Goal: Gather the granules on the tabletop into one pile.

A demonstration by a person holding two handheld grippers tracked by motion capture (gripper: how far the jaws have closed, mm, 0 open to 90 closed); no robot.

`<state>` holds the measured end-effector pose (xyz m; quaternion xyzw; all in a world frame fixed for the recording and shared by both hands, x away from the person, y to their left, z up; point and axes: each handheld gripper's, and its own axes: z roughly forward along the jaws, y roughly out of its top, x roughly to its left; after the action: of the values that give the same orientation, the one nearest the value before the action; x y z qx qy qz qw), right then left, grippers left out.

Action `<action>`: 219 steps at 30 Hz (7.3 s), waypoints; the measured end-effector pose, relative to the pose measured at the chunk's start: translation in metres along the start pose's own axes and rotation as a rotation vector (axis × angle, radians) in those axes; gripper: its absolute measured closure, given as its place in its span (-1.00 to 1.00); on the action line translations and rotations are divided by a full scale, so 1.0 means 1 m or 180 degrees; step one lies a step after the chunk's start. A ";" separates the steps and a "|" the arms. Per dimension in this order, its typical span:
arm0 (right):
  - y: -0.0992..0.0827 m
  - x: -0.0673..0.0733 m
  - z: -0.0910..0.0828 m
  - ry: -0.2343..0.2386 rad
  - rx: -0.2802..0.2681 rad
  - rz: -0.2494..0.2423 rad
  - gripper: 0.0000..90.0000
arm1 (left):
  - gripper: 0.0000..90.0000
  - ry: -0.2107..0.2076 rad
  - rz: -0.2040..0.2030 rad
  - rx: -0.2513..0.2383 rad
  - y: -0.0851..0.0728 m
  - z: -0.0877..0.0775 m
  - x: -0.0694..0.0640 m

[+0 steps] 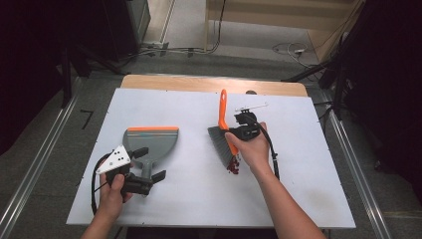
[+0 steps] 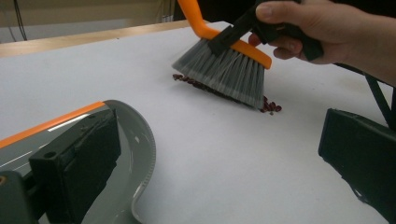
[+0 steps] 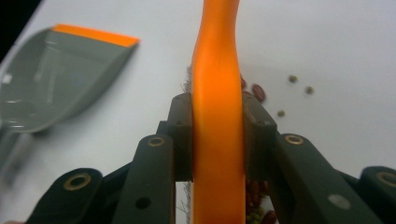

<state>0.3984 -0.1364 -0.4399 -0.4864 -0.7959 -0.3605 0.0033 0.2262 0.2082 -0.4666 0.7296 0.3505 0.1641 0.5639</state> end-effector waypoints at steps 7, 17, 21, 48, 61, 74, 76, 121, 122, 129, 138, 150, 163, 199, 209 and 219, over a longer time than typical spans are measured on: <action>0.028 0.006 -0.024 -0.0215 -0.0073 -0.0525 0.52 | -1.00 0.0005 -0.0017 -0.0019 0.000 -0.001 0.000; 0.060 0.013 0.005 -0.0684 0.0074 -0.2596 0.52 | -1.00 0.0018 -0.0021 -0.0020 -0.001 -0.002 0.002; 0.061 0.017 0.033 -0.0787 0.0095 -0.3115 0.52 | -1.00 0.0022 -0.0031 -0.0025 -0.001 -0.003 0.003; 0.012 0.017 0.036 -0.0354 0.0512 -0.3860 0.50 | -1.00 0.0024 -0.0026 -0.0015 -0.002 0.000 0.000; -0.016 0.023 0.019 -0.0263 0.0512 -0.3831 0.49 | -1.00 0.0016 -0.0014 0.0008 -0.001 0.001 -0.002; -0.030 0.026 0.007 -0.0167 0.0567 -0.3805 0.49 | -1.00 0.0017 -0.0017 -0.0004 -0.001 0.001 -0.002; -0.032 0.027 0.005 -0.0147 0.0601 -0.3768 0.49 | -1.00 0.0018 -0.0016 -0.0012 -0.001 0.000 -0.001; -0.012 0.046 0.005 0.0514 0.1367 -0.2716 0.53 | -1.00 0.0020 -0.0006 -0.0001 -0.001 0.000 -0.002; -0.011 0.044 0.006 0.0546 0.1372 -0.2692 0.53 | -1.00 0.0024 -0.0008 -0.0005 0.000 0.000 -0.002; 0.000 0.032 0.010 0.0532 0.1271 -0.2657 0.53 | -1.00 0.0018 -0.0015 -0.0018 -0.001 -0.001 -0.001; 0.008 0.030 0.008 0.0363 0.1216 -0.2668 0.53 | -1.00 0.0018 -0.0018 -0.0013 0.000 0.000 -0.001; 0.013 0.043 -0.014 0.0460 0.1051 -0.2446 0.53 | -1.00 0.0019 -0.0006 -0.0011 0.000 0.001 -0.001; 0.010 0.047 0.029 0.0400 0.1260 -0.1716 0.53 | -1.00 0.0020 -0.0016 -0.0018 -0.001 -0.001 0.000; 0.014 -0.011 0.004 -0.0047 0.0967 -0.0991 0.52 | -1.00 0.0020 -0.0008 -0.0010 -0.001 0.000 -0.001; 0.013 -0.010 0.002 0.0002 0.0921 -0.0922 0.53 | -1.00 0.0018 -0.0009 -0.0014 -0.001 0.000 -0.001; 0.015 -0.007 -0.006 0.0144 0.0885 -0.0881 0.53 | -1.00 0.0019 -0.0008 -0.0012 -0.001 0.000 -0.001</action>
<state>0.4119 -0.1415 -0.4299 -0.3589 -0.8970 -0.2550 0.0387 0.2254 0.2075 -0.4671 0.7275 0.3528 0.1663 0.5645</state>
